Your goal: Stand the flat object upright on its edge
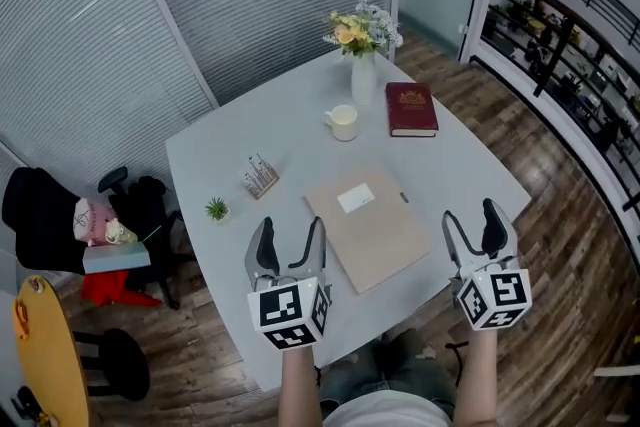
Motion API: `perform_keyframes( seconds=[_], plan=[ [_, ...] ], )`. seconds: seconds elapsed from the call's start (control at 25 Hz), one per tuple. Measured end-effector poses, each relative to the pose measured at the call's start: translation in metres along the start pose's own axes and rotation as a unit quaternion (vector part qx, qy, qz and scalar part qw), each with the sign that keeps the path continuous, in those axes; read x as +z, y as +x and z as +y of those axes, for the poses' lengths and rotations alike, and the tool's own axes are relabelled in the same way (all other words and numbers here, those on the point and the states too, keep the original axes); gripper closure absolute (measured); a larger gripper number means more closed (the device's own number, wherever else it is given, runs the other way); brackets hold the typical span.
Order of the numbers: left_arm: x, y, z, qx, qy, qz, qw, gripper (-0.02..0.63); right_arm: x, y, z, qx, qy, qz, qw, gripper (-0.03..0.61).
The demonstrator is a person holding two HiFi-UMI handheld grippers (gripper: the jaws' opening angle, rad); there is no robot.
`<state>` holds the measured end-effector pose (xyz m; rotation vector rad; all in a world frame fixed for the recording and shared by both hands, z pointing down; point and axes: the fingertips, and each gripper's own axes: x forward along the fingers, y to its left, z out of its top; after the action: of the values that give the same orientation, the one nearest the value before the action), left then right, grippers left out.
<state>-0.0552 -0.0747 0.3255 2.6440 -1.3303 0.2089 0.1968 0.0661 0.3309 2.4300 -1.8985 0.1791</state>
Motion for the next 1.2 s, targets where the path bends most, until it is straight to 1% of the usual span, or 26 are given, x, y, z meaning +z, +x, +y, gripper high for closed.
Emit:
perform_keyframes(
  seconds=[0.16,0.36,0.6,0.68,0.8,0.96,1.08,1.2],
  plan=[
    [-0.018,0.009,0.005,0.008,-0.01,0.022,0.9997,0.293,-0.014,0.019,0.005,0.021,-0.002,0.022,1.0,0.241],
    [-0.03,0.018,0.014,0.028,-0.018,0.043,0.9985,0.293,-0.029,0.045,0.009,0.057,-0.002,0.051,0.997,0.238],
    [-0.059,0.036,0.015,0.041,-0.056,0.076,0.9947,0.293,-0.053,0.081,0.012,0.111,-0.004,0.094,0.989,0.235],
    [-0.071,0.043,0.012,0.043,-0.062,0.095,0.9926,0.293,-0.063,0.092,0.014,0.134,-0.004,0.112,0.985,0.235],
    [-0.091,0.053,0.007,0.045,-0.085,0.117,0.9885,0.293,-0.083,0.108,0.018,0.165,-0.003,0.145,0.976,0.235],
    [-0.118,0.065,0.002,0.049,-0.111,0.143,0.9823,0.293,-0.115,0.124,0.025,0.203,-0.002,0.199,0.959,0.215],
    [-0.137,0.071,0.001,0.056,-0.139,0.157,0.9761,0.293,-0.14,0.133,0.026,0.219,-0.006,0.236,0.947,0.208],
    [-0.157,0.075,0.001,0.065,-0.152,0.177,0.9702,0.291,-0.16,0.142,0.022,0.223,0.0,0.263,0.939,0.206]
  ],
)
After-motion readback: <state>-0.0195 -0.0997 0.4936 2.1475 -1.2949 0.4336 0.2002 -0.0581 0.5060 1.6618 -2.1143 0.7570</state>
